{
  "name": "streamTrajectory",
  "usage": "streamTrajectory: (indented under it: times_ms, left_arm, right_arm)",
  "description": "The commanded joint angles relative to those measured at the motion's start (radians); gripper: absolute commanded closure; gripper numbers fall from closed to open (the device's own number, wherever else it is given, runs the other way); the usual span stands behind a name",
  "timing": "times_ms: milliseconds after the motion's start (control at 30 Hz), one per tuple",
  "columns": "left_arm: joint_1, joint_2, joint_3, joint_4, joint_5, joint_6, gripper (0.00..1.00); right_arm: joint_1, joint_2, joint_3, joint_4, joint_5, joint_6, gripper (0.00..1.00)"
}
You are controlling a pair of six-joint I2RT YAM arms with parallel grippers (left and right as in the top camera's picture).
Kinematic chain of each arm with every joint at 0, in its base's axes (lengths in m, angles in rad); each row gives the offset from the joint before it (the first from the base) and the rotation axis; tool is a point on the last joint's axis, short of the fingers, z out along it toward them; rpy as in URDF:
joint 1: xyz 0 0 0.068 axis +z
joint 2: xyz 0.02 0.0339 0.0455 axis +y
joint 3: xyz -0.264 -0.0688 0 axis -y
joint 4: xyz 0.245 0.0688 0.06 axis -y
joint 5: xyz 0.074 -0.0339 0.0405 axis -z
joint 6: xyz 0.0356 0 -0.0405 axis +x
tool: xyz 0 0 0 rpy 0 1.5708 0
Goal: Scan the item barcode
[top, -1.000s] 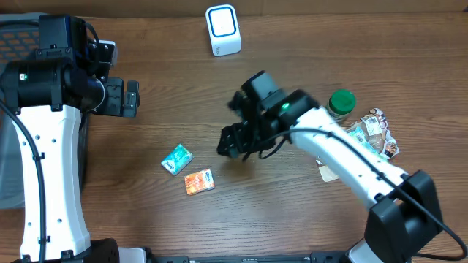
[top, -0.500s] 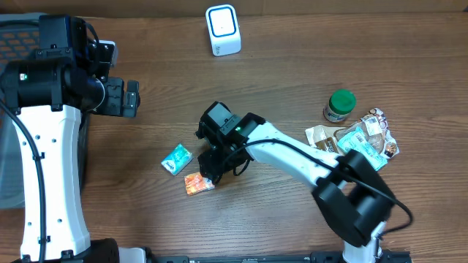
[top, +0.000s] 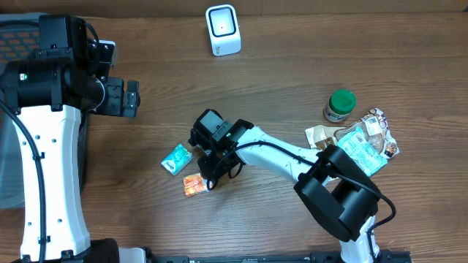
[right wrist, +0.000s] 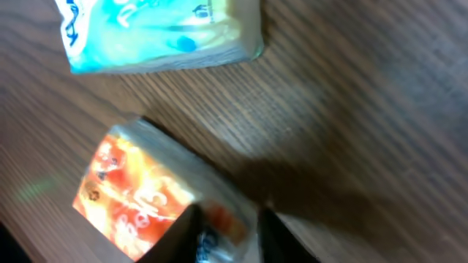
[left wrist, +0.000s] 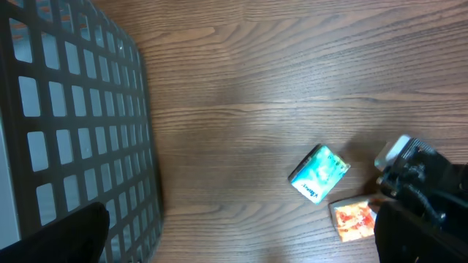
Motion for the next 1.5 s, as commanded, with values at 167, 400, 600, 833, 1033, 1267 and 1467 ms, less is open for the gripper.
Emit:
streamTrajectory:
  times_ms: [167, 400, 600, 833, 1033, 1267, 1467]
  left_arm:
    - [-0.001, 0.003, 0.008, 0.002, -0.002, 0.011, 0.01]
    - [-0.001, 0.003, 0.008, 0.002, -0.002, 0.011, 0.01]
    - [-0.001, 0.003, 0.008, 0.002, -0.002, 0.011, 0.01]
    - [-0.001, 0.003, 0.008, 0.002, -0.002, 0.011, 0.0]
    - [-0.001, 0.003, 0.008, 0.002, -0.002, 0.011, 0.0]
    - [-0.001, 0.003, 0.008, 0.002, -0.002, 0.011, 0.0]
    - [-0.001, 0.003, 0.008, 0.002, -0.002, 0.011, 0.01]
  right_arm:
    - [-0.025, 0.003, 0.03, -0.03, 0.006, 0.003, 0.96]
    - [-0.156, -0.1, 0.097, -0.161, 0.038, 0.147, 0.96]
    - [-0.238, -0.172, 0.097, -0.236, 0.167, 0.447, 0.96]
    - [-0.233, -0.139, 0.01, -0.222, 0.244, 0.631, 0.96]
    - [-0.234, -0.119, -0.004, -0.214, 0.212, 0.552, 0.58]
    - [-0.262, -0.119, 0.029, -0.242, 0.181, 0.211, 0.51]
    - [-0.288, -0.119, 0.024, -0.261, 0.172, 0.168, 0.58]
